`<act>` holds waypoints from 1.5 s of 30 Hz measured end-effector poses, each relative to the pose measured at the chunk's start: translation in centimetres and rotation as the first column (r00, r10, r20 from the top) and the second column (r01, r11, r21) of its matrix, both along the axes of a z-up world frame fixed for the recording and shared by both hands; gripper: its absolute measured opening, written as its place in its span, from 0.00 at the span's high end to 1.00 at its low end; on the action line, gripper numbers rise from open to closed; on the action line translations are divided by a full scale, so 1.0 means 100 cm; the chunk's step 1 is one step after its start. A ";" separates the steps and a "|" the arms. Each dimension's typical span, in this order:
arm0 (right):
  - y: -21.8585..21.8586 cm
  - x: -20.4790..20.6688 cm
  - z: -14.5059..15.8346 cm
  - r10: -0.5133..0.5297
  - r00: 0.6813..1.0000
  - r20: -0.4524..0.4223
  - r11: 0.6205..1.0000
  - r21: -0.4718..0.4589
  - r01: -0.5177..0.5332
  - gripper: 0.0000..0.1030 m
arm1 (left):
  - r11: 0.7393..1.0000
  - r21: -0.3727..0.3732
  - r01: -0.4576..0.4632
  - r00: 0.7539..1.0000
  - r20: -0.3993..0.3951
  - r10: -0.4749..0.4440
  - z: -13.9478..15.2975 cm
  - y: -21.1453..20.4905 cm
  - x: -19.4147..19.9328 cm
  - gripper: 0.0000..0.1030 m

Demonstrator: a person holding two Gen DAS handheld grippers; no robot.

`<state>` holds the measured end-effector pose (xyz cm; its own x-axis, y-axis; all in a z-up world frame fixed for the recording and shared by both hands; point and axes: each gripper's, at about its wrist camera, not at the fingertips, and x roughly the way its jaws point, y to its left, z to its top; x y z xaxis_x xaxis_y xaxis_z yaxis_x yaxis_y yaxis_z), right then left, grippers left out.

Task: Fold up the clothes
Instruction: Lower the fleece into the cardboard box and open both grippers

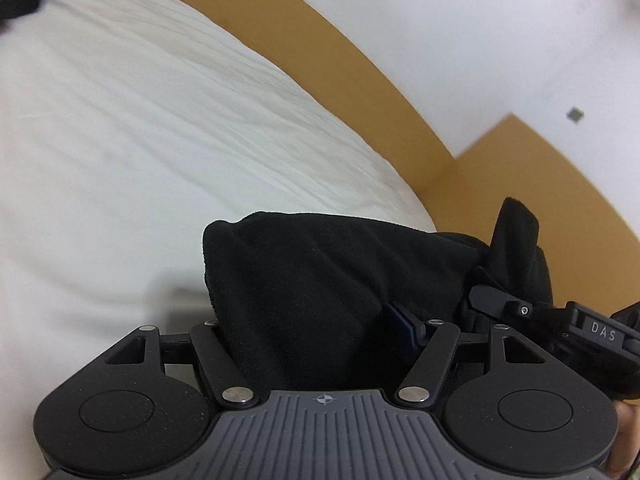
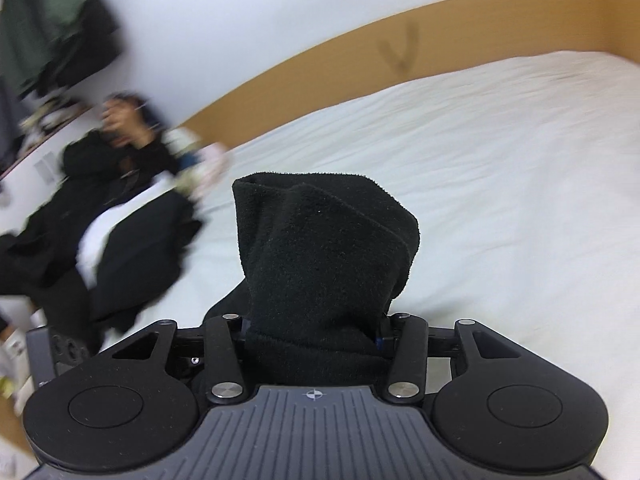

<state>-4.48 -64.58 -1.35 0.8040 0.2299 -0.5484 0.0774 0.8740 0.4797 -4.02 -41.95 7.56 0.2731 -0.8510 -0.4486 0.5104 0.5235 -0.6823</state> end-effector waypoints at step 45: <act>-0.199 -0.077 -0.090 -0.395 0.919 -0.022 0.718 -0.632 0.293 0.62 | 0.985 -0.046 0.165 0.975 0.161 -0.156 -0.064 -0.306 -0.082 0.01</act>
